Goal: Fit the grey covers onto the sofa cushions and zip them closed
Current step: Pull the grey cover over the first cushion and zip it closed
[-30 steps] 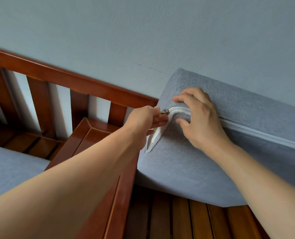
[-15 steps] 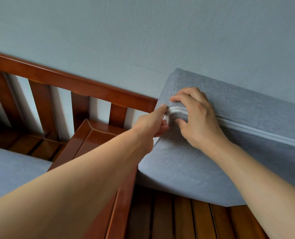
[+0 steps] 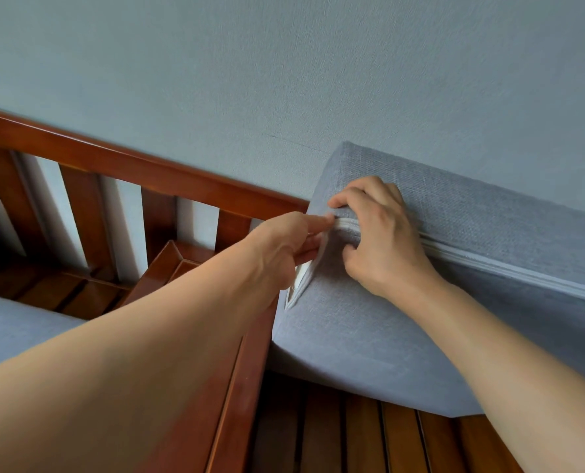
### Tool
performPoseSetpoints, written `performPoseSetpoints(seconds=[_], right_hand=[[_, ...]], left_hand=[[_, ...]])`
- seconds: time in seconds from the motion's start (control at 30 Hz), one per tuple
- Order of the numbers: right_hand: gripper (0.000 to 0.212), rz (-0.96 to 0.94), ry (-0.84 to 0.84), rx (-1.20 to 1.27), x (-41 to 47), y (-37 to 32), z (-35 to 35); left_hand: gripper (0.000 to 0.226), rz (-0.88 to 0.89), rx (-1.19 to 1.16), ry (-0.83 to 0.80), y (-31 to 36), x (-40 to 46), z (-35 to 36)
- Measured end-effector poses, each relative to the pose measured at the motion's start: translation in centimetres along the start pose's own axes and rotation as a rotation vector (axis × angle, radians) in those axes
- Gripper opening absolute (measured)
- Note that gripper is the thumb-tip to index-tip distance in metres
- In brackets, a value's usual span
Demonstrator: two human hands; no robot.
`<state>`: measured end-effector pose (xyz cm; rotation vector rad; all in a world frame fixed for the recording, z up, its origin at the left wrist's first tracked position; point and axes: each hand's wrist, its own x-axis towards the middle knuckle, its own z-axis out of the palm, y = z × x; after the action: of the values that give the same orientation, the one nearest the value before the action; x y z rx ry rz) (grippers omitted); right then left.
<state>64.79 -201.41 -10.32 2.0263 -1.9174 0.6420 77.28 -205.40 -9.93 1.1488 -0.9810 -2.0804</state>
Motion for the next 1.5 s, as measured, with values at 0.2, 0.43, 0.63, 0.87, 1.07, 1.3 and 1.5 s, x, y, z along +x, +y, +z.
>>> performPoseSetpoints(seconds=[0.2, 0.43, 0.63, 0.87, 1.07, 1.3, 1.5], right_hand=[[0.048, 0.036, 0.004, 0.060, 0.4, -0.1, -0.1], [0.046, 0.019, -0.020, 0.100, 0.6, 0.6, 0.0], [0.036, 0.025, -0.023, 0.131, 0.6, 0.7, 0.0], [0.029, 0.030, -0.009, 0.121, 0.6, 0.2, -0.1], [0.022, 0.047, -0.037, 0.140, 0.8, 0.1, -0.4], [0.021, 0.070, 0.013, 0.137, 1.3, 0.1, 0.3], [0.021, 0.063, 0.024, 0.143, 1.2, 0.2, 0.3]], left_hand=[[0.019, 0.013, 0.092, 0.053, -0.2, 0.9, -0.1], [0.010, 0.162, 0.177, 0.012, -0.9, 1.9, -1.1], [0.024, -0.070, 0.124, -0.039, -0.6, 2.5, -0.9], [0.021, -0.056, 0.057, -0.077, -0.8, 2.8, -1.4], [0.023, -0.069, 0.100, -0.025, -1.5, 3.1, -4.2], [0.032, -0.018, 0.236, -0.083, -2.3, 3.2, -5.1], [0.024, 0.062, 0.266, -0.084, -1.1, 2.9, -2.8]])
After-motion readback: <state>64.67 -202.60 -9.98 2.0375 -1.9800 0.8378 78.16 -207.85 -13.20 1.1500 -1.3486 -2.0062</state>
